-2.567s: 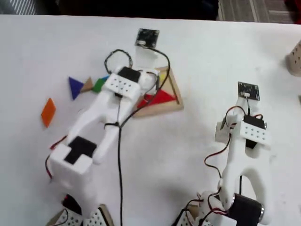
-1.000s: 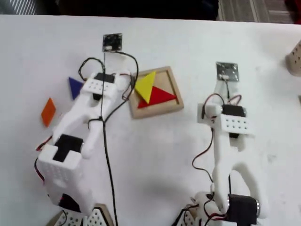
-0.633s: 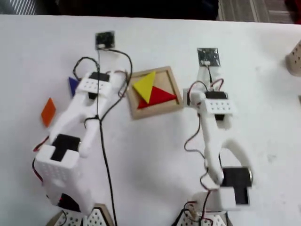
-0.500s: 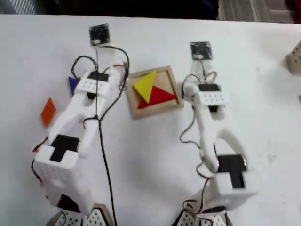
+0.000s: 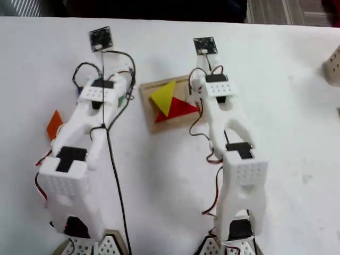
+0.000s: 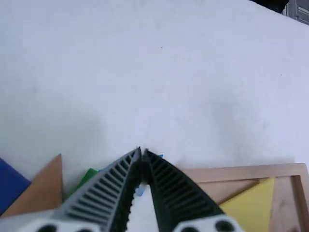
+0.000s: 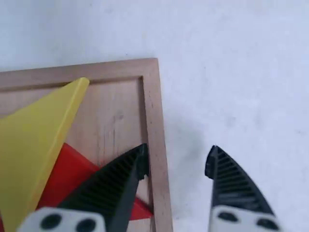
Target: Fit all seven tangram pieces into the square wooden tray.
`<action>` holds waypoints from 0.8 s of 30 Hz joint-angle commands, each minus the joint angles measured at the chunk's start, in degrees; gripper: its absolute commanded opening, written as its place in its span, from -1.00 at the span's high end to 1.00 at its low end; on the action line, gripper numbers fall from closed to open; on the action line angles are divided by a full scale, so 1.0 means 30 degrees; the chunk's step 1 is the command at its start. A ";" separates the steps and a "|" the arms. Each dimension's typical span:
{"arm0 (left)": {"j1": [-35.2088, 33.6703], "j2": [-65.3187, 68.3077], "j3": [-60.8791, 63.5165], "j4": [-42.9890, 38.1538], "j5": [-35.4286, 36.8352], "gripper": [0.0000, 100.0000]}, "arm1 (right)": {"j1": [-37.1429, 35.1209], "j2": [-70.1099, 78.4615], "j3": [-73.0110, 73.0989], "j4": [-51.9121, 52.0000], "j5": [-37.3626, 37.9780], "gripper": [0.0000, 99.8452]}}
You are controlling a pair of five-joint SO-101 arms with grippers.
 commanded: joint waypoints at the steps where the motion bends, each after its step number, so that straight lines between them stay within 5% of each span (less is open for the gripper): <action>1: -0.0073 -0.0249 -0.0586 0.0234 -0.0234 0.96 | -0.0132 0.1304 -0.2842 0.1216 -0.0029 0.70; 10: -0.0366 -0.0190 -0.0527 0.0645 -0.0264 0.96 | -0.0161 0.5348 -0.9553 0.6989 0.3487 0.96; 15: -0.0366 -0.0308 -0.0557 0.2110 -0.0322 0.96 | 0.0689 0.5612 -1.1165 1.0740 0.3810 0.96; 24: -0.0366 -0.0337 -0.0557 0.2725 -0.0264 0.96 | 0.1714 0.5436 -1.0813 1.2469 0.4689 0.96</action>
